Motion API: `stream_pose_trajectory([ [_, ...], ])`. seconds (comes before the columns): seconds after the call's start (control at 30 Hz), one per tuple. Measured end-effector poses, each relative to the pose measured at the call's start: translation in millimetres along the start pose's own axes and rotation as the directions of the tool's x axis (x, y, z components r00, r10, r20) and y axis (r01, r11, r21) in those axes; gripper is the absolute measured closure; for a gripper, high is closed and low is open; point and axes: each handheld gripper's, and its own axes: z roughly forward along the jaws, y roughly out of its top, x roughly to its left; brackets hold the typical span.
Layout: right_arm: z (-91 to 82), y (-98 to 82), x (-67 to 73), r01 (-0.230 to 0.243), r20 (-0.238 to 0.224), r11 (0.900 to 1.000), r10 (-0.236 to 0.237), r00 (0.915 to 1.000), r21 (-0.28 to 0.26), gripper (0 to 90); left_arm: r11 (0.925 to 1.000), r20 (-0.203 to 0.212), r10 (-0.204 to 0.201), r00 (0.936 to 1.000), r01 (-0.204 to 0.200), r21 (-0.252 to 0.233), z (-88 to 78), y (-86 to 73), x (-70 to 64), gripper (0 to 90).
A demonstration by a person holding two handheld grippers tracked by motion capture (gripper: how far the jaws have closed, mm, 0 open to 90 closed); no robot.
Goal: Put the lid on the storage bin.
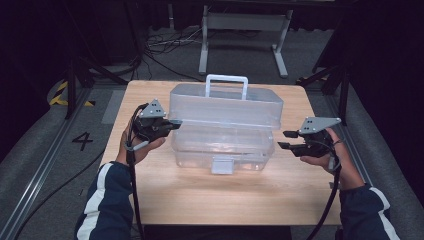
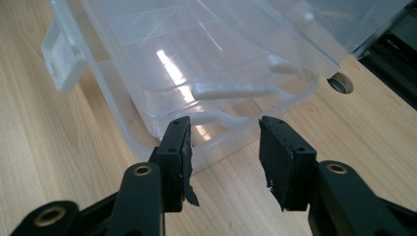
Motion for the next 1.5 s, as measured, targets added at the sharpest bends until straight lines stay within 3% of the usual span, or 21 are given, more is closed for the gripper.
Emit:
stream_pose_trajectory([
  [0.03,-0.3,-0.4,-0.2,-0.001,0.0,1.0,0.001,1.0,0.003,56.7,0.9988,-0.03,-0.037,0.9989,0.038,0.032,-0.8,2.2,0.7,89.5],
  [0.1,-0.7,-1.0,-0.4,-0.002,0.004,1.0,0.002,1.0,0.004,56.7,0.9983,-0.055,-0.033,0.9979,0.036,0.047,-1.2,3.5,-0.4,89.7],
  [0.13,-0.8,-1.3,-0.6,-0.002,0.003,1.0,0.002,1.0,0.004,56.7,0.9979,-0.072,-0.007,0.9974,0.012,0.064,-1.1,4.4,-1.9,89.7],
  [0.2,-1.4,-1.8,-0.5,-0.004,0.004,1.0,0.004,1.0,0.007,56.7,0.9961,-0.09,-0.01,0.9959,0.018,0.086,-1.7,5.0,-1.9,89.8],
  [0.23,-1.4,-1.8,-0.4,-0.005,0.004,1.0,0.004,1.0,0.008,56.7,0.9923,-0.122,0.018,0.9924,-0.002,0.124,-1.6,6.0,-4.1,89.8],
  [0.27,-1.2,-1.7,-0.3,-0.005,0.001,1.0,0.005,1.0,0.011,56.7,0.9839,-0.136,0.045,0.9896,-0.021,0.177,0.0,6.9,-5.9,89.7],
  [0.3,-0.7,-1.8,0.2,-0.004,-0.005,1.0,0.004,1.0,0.017,56.7,0.9752,-0.136,0.063,0.9887,-0.032,0.219,1.3,7.2,-7.1,89.5],
  [0.33,0.1,-1.9,0.8,0.0,-0.008,1.0,0.0,1.0,0.02,56.7,0.9676,-0.111,0.07,0.9914,-0.04,0.249,2.0,6.8,-7.7,89.1],
  [0.43,2.1,-1.9,1.5,0.001,-0.013,0.999,-0.001,0.9999,0.032,56.6,0.964,-0.096,0.065,0.9932,-0.037,0.263,1.5,5.8,-7.0,88.9],
  [0.5,2.6,-2.0,1.1,0.0,-0.015,0.999,0.0,0.9999,0.033,56.6,0.9539,-0.098,0.087,0.9914,-0.054,0.295,1.0,7.2,-9.7,89.4],
  [0.53,2.8,-2.1,1.1,0.0,-0.016,0.999,0.001,0.9999,0.036,56.4,0.9428,-0.123,0.125,0.9845,-0.079,0.324,0.7,8.1,-12.5,88.8],
  [0.6,3.0,-2.7,1.0,0.0,-0.019,0.999,0.001,0.9998,0.041,56.3,0.9643,-0.168,0.09,0.9816,-0.044,0.261,-6.3,6.8,-8.4,85.7],
  [0.67,1.3,-2.8,-0.5,-0.003,-0.03,1.0,0.004,0.9996,0.031,56.3,0.9652,-0.198,0.077,0.9772,-0.023,0.26,-15.5,3.5,-3.0,85.2],
  [0.7,0.7,-2.9,-1.0,-0.008,-0.027,1.0,0.009,0.9996,0.028,56.4,0.9703,-0.179,0.068,0.9816,-0.023,0.241,-19.1,0.4,-0.7,84.1],
  [0.73,0.2,-3.1,-1.4,-0.009,-0.025,1.0,0.009,0.9997,0.027,56.4,0.9824,-0.143,0.029,0.9894,-0.002,0.187,-22.9,-7.6,2.9,84.7],
  [0.77,-0.8,-3.8,-1.5,-0.008,-0.015,1.0,0.009,0.9999,0.028,56.5,0.9837,-0.122,0.036,0.9918,-0.014,0.179,-22.1,-13.4,3.6,86.1],
  [0.83,-2.2,-4.3,-1.9,-0.01,-0.014,1.0,0.011,0.9998,0.02,56.8,0.9831,-0.13,0.047,0.9904,-0.023,0.181,-19.4,-19.6,5.5,86.4],
  [0.9,-2.9,-3.1,-1.7,-0.01,-0.008,1.0,0.01,0.9999,0.013,56.9,0.9896,-0.108,0.031,0.9937,-0.015,0.143,-18.8,-24.7,7.5,87.4],
  [1.0,-3.1,-1.9,-0.4,-0.005,-0.011,1.0,0.005,0.9999,0.012,56.9,0.992,-0.099,0.03,0.9946,-0.017,0.125,-17.9,-28.2,8.6,88.7],
  [1.37,3.3,-3.5,1.3,0.011,-0.018,0.999,-0.01,0.9998,0.041,55.9,0.9924,-0.082,0.057,0.995,-0.047,0.114,-12.4,-36.0,5.9,89.1],
  [1.5,3.7,-3.7,1.5,0.017,-0.01,0.999,-0.016,0.9998,0.035,54.9,0.9921,-0.099,0.076,0.9921,-0.066,0.107,-14.0,-37.9,2.1,89.3],
])
